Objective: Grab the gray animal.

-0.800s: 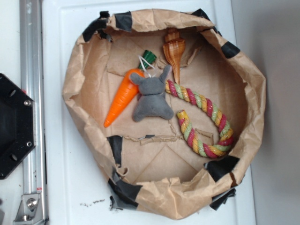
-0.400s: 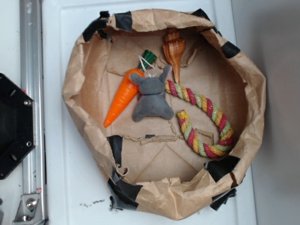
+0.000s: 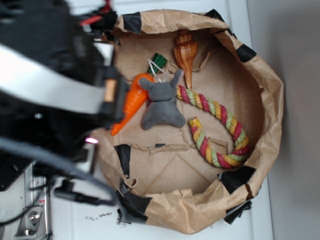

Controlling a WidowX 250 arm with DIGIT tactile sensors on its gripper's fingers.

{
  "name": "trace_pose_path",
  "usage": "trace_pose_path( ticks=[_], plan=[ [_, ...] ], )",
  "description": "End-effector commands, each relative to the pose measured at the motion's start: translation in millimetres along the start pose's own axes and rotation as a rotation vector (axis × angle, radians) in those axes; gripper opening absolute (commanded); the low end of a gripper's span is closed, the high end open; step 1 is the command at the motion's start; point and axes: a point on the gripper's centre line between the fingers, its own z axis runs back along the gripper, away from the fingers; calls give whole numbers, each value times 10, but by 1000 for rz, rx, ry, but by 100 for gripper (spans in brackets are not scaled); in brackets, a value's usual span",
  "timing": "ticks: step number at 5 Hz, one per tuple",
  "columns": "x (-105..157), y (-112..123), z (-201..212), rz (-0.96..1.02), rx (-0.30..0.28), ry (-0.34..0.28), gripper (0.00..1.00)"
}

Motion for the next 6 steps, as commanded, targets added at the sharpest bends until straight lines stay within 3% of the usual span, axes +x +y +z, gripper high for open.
trace_pose_path(
  ticks=[1,2,3,4,6],
  plan=[
    [62,241,-865,-346,16,72,100],
    [93,417,-1300,-383,24,88,100],
    [227,550,-1354,-361,-2,63,100],
    [292,641,-1280,-346,8,43,100],
    [324,598,-842,-370,-16,-41,100]
  ],
)
